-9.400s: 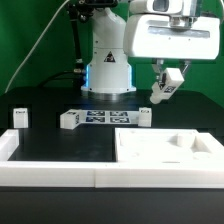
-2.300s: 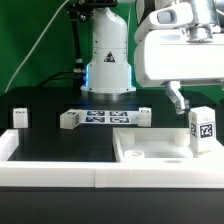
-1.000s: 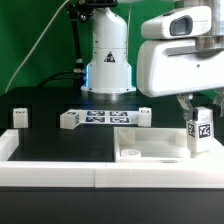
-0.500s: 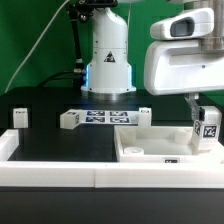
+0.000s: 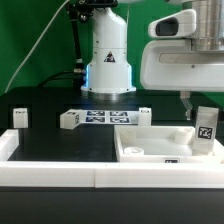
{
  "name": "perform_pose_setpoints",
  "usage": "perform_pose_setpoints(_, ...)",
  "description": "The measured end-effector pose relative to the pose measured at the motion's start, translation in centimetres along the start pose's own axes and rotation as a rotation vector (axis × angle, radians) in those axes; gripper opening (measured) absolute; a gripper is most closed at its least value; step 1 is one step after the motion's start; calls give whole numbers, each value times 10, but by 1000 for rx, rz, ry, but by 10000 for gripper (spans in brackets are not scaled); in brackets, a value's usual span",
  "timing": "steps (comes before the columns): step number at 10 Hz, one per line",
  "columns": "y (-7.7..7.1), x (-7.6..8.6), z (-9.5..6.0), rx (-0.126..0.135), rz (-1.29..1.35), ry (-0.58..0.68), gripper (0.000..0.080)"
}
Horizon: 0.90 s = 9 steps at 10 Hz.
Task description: Assemble one leg
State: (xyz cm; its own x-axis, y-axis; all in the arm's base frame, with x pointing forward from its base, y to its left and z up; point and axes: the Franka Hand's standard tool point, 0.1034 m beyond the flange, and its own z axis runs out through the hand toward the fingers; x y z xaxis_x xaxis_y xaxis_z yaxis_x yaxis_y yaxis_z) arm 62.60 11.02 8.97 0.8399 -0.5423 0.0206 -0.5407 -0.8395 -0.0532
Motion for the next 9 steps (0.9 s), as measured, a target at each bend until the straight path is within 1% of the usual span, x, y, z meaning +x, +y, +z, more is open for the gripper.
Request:
perform_pose_setpoints(1, 0, -1, -1, -3, 64, 4, 291)
perform_pose_setpoints(2, 0, -2, -2, 0, 212, 10, 291)
perform_pose_setpoints(3, 0, -2, -2, -2, 268, 12, 291)
perform_pose_setpoints(6, 0, -2, -2, 6, 425, 2, 291)
perform_pose_setpoints(7, -2, -4, -1, 11, 473, -6, 370)
perform_pose_setpoints(8, -2, -4, -1, 11, 443, -6, 509)
perform_pose_setpoints(9, -2, -4, -1, 11, 413, -7, 509)
